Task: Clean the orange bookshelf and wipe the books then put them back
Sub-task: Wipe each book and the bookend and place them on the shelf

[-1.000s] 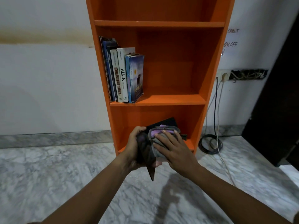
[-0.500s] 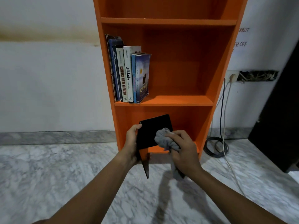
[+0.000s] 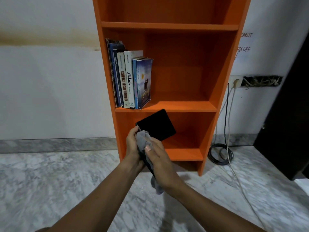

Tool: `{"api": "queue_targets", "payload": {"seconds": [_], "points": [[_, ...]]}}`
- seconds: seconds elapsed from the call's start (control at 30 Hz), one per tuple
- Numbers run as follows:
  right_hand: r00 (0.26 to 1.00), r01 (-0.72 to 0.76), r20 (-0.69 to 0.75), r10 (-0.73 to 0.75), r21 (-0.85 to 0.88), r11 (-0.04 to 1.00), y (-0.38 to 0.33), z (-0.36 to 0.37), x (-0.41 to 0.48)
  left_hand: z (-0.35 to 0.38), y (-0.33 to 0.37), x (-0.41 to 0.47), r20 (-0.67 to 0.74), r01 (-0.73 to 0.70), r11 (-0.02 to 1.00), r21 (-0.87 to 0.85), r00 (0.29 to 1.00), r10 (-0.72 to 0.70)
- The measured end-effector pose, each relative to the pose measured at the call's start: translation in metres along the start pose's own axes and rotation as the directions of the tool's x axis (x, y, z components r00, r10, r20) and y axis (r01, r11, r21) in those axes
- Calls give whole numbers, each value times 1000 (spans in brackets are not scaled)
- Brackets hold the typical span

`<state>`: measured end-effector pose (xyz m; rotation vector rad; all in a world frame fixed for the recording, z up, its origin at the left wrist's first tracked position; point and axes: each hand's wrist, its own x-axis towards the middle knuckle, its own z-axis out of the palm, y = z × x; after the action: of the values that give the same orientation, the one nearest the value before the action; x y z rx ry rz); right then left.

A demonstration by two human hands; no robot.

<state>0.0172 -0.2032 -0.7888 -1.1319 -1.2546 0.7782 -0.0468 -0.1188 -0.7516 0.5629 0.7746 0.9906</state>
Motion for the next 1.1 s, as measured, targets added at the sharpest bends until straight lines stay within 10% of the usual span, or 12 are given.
{"api": "queue_targets", "payload": {"seconds": [0.57,1.1], "points": [[967,27,-239,-85,-238,971,16,-22,26,16,-22,-29,314,-71,995,66,948,47],[970,-180,-214,119,-293,939,24,-3,11,-2,-9,-11,174,-149,989,13,974,145]]}}
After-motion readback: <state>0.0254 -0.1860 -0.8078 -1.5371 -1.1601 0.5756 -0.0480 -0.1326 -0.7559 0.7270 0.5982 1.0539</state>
